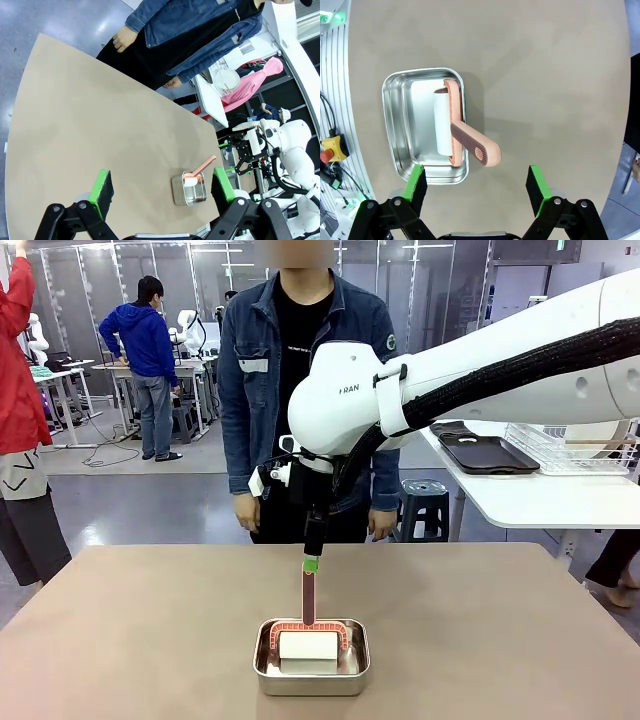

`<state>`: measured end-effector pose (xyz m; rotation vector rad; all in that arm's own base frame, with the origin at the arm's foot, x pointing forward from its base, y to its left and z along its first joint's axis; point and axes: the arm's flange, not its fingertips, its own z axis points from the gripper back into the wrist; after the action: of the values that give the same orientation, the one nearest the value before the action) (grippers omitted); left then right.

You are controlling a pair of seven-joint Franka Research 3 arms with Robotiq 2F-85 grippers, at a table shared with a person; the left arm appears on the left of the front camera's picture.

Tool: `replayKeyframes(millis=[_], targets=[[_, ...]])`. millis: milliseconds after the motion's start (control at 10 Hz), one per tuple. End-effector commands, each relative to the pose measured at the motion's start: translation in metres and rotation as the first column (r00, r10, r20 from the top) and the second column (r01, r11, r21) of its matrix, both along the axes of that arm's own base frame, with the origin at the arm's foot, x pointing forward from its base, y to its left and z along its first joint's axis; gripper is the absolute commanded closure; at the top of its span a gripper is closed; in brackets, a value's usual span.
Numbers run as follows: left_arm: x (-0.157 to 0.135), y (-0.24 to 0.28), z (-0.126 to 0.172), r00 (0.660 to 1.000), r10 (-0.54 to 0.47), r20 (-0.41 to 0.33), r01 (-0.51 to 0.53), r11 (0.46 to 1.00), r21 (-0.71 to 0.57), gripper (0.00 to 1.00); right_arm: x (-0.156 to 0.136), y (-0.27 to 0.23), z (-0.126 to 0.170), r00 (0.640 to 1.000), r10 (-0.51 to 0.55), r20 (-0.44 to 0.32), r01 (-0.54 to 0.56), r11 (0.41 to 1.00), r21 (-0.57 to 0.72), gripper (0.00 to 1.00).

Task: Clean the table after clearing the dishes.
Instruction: Place the Lint Roller back on top of the Airtight Container.

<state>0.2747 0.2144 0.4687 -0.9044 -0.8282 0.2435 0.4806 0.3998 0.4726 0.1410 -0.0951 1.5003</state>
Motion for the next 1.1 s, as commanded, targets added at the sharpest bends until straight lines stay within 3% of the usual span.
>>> replayKeyframes(millis=[0,100,200,300,400,500,600,700,900,1000], targets=[[-0.002,0.0,0.001,1.0,-0.009,0.003,0.009,1.0,-0.002,0.0,-0.003,0.001,0.001,1.0,0.003,-0.001,-0.003,1.0,-0.004,0.0],[-0.002,0.0,0.001,1.0,-0.009,0.003,0.009,1.0,-0.002,0.0,0.0,0.0,0.0,1.0,0.0,0.0,0.0,1.0,0.0,0.0],[-0.002,0.0,0.001,1.0,-0.009,0.003,0.009,1.0,-0.002,0.0,0.003,-0.015,0.031,0.996,-0.088,-0.015,0.089,0.993,0.083,0.0],[-0.002,0.0,0.001,1.0,-0.009,0.003,0.009,1.0,-0.002,0.0,0.012,-0.042,0.06,0.965,-0.219,-0.141,0.246,0.945,0.213,0.0],[-0.002,0.0,0.001,1.0,-0.009,0.003,0.009,1.0,-0.002,0.0,0.021,-0.082,0.081,0.897,-0.293,-0.331,0.402,0.851,0.337,0.0],[-0.002,0.0,0.001,1.0,-0.009,0.003,0.009,1.0,-0.002,0.0,0.027,-0.127,0.088,0.805,-0.309,-0.506,0.537,0.742,0.401,0.0],[-0.002,0.0,0.001,1.0,-0.009,0.003,0.009,1.0,-0.002,0.0,0.035,-0.176,0.082,0.66,-0.33,-0.674,0.696,0.606,0.385,0.0],[-0.002,0.0,0.001,1.0,-0.009,0.003,0.009,1.0,-0.002,0.0,0.036,-0.227,0.074,0.57,-0.179,-0.802,0.754,0.502,0.424,0.0],[-0.002,0.0,0.001,1.0,-0.009,0.003,0.009,1.0,-0.002,0.0,0.017,-0.327,0.049,0.425,-0.032,-0.905,0.877,0.261,0.402,0.0],[-0.002,0.0,0.001,1.0,-0.009,0.003,0.009,1.0,-0.002,0.0,0.003,-0.373,0.036,0.366,-0.062,-0.929,0.925,0.136,0.355,0.0]])
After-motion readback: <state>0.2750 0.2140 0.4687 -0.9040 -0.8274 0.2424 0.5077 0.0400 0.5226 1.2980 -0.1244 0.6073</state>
